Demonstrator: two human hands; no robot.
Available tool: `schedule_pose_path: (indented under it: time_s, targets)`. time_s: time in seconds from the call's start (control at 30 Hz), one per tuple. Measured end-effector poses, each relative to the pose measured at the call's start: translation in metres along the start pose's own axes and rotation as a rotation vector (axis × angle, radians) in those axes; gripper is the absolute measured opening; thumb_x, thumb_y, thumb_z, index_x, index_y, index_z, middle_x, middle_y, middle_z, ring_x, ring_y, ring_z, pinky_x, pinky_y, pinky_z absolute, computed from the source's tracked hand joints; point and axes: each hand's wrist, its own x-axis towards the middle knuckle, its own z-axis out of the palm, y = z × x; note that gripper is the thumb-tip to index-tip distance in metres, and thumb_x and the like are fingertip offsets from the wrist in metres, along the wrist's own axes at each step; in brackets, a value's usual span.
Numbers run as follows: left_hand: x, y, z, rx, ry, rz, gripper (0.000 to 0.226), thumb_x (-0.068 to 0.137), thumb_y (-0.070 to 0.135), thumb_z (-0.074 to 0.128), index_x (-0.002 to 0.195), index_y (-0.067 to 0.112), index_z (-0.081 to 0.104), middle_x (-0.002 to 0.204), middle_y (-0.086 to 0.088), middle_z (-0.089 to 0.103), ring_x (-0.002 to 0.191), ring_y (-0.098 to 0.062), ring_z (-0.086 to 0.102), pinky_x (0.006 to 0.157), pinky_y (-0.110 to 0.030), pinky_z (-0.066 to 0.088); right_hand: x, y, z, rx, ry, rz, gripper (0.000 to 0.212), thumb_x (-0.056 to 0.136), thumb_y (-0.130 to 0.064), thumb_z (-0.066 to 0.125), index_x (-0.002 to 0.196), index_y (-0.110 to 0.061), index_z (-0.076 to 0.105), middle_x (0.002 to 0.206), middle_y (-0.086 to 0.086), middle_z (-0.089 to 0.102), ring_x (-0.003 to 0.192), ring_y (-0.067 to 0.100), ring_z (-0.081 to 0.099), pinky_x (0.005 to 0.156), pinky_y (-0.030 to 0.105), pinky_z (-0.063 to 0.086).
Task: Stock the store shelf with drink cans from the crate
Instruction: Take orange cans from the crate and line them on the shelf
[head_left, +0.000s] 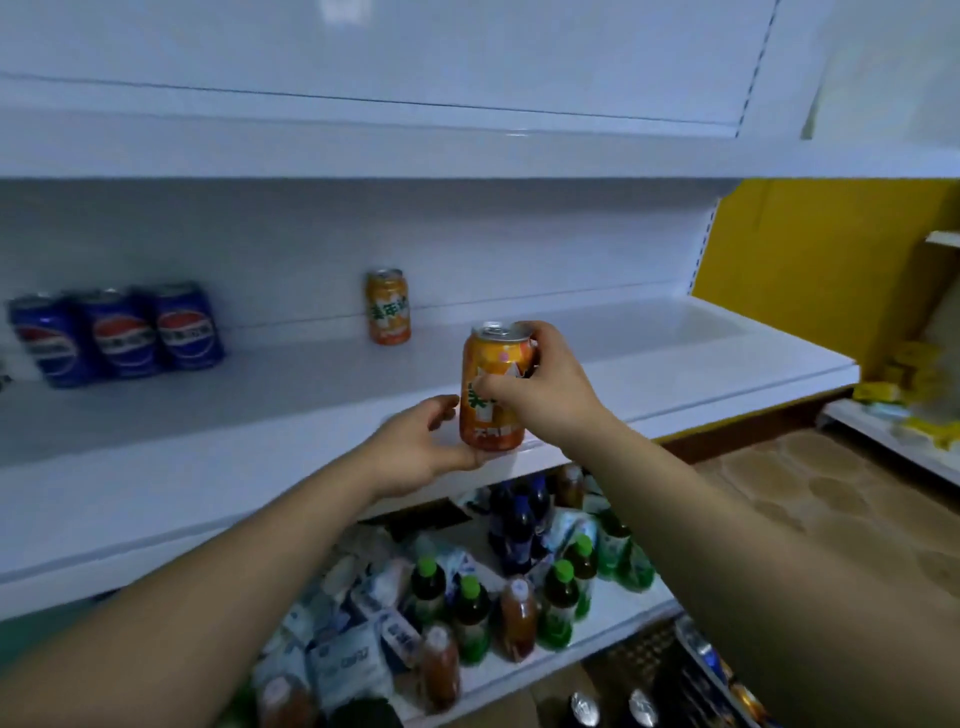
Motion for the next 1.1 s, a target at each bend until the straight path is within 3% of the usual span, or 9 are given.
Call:
schedule_pose_path:
  time_s: [0.07, 0.13, 0.2, 0.43, 0.63, 0.8, 0.93, 1.1]
  targets:
    - [-0.001, -0.022, -0.023, 0.329, 0.045, -0.076, 0.086, 0.078, 0.054, 0.068, 0.147, 0.019, 0.032, 0.153, 0.000, 0.033, 0.137, -0.019, 0.035, 0.112, -0.032, 0.029, 0.015, -0.001, 0.018, 0.011, -0.037, 0.003, 0.060, 0.074, -0.021, 0.078, 0.122, -0.027, 0.041, 0.097, -0.014, 0.058, 0.094, 0.013, 0.061, 0.082, 0.032, 0.050]
    - [0.000, -0.042, -0.036, 0.609, 0.036, -0.152, 0.087, 0.079, 0.072, 0.049, 0.149, 0.025, 0.026, 0.157, 0.002, 0.023, 0.142, -0.020, 0.024, 0.115, -0.042, 0.022, 0.028, 0.003, 0.033, 0.002, -0.078, 0.008, 0.064, 0.077, -0.018, 0.076, 0.128, -0.025, 0.039, 0.097, -0.015, 0.054, 0.094, 0.014, 0.057, 0.080, 0.030, 0.045]
    - [0.004, -0.053, -0.039, 0.728, 0.006, -0.216, 0.083, 0.081, 0.079, 0.033, 0.150, 0.035, 0.018, 0.160, 0.007, 0.009, 0.147, -0.019, 0.008, 0.116, -0.052, 0.008, 0.040, 0.011, 0.045, -0.032, -0.101, -0.001, 0.069, 0.077, -0.018, 0.076, 0.134, -0.024, 0.038, 0.103, -0.010, 0.053, 0.097, 0.015, 0.056, 0.081, 0.030, 0.045]
    - [0.015, -0.060, -0.033, 0.760, 0.020, -0.295, 0.082, 0.080, 0.082, 0.019, 0.150, 0.043, 0.003, 0.160, 0.011, -0.008, 0.147, -0.016, -0.010, 0.114, -0.058, -0.006, 0.095, 0.030, 0.072, -0.074, -0.142, -0.061, 0.075, 0.078, -0.022, 0.077, 0.141, -0.025, 0.036, 0.131, 0.000, 0.046, 0.113, 0.021, 0.054, 0.089, 0.035, 0.051]
    - [0.016, -0.066, -0.033, 0.746, 0.038, -0.314, 0.084, 0.077, 0.085, 0.019, 0.148, 0.045, -0.002, 0.159, 0.012, -0.015, 0.145, -0.014, -0.019, 0.115, -0.055, -0.011, 0.149, 0.049, 0.079, -0.086, -0.072, -0.071, 0.055, 0.084, -0.020, 0.072, 0.132, -0.023, 0.045, 0.113, -0.010, 0.054, 0.106, 0.014, 0.056, 0.091, 0.030, 0.049]
    - [0.015, -0.068, -0.032, 0.738, 0.029, -0.306, 0.083, 0.077, 0.084, 0.016, 0.147, 0.046, -0.006, 0.158, 0.013, -0.017, 0.145, -0.012, -0.019, 0.115, -0.053, -0.012, 0.198, 0.074, 0.092, -0.185, 0.009, -0.113, 0.075, 0.064, -0.054, 0.066, 0.133, -0.031, 0.046, 0.120, 0.004, 0.058, 0.106, 0.022, 0.061, 0.089, 0.043, 0.055]
    - [0.015, -0.067, -0.033, 0.744, 0.021, -0.316, 0.082, 0.078, 0.083, 0.016, 0.147, 0.046, -0.007, 0.157, 0.013, -0.019, 0.144, -0.010, -0.021, 0.116, -0.051, -0.012, 0.212, 0.071, 0.094, -0.189, -0.003, -0.099, 0.049, 0.087, -0.025, 0.067, 0.131, -0.017, 0.047, 0.121, 0.001, 0.060, 0.099, 0.013, 0.056, 0.087, 0.031, 0.049]
    - [0.014, -0.063, -0.032, 0.762, 0.001, -0.340, 0.083, 0.076, 0.083, 0.014, 0.147, 0.046, -0.009, 0.157, 0.014, -0.021, 0.143, -0.009, -0.022, 0.116, -0.051, -0.011, 0.233, 0.072, 0.101, -0.232, 0.021, -0.093, 0.043, 0.086, -0.027, 0.065, 0.125, -0.017, 0.050, 0.118, 0.006, 0.058, 0.104, 0.025, 0.060, 0.084, 0.035, 0.053]
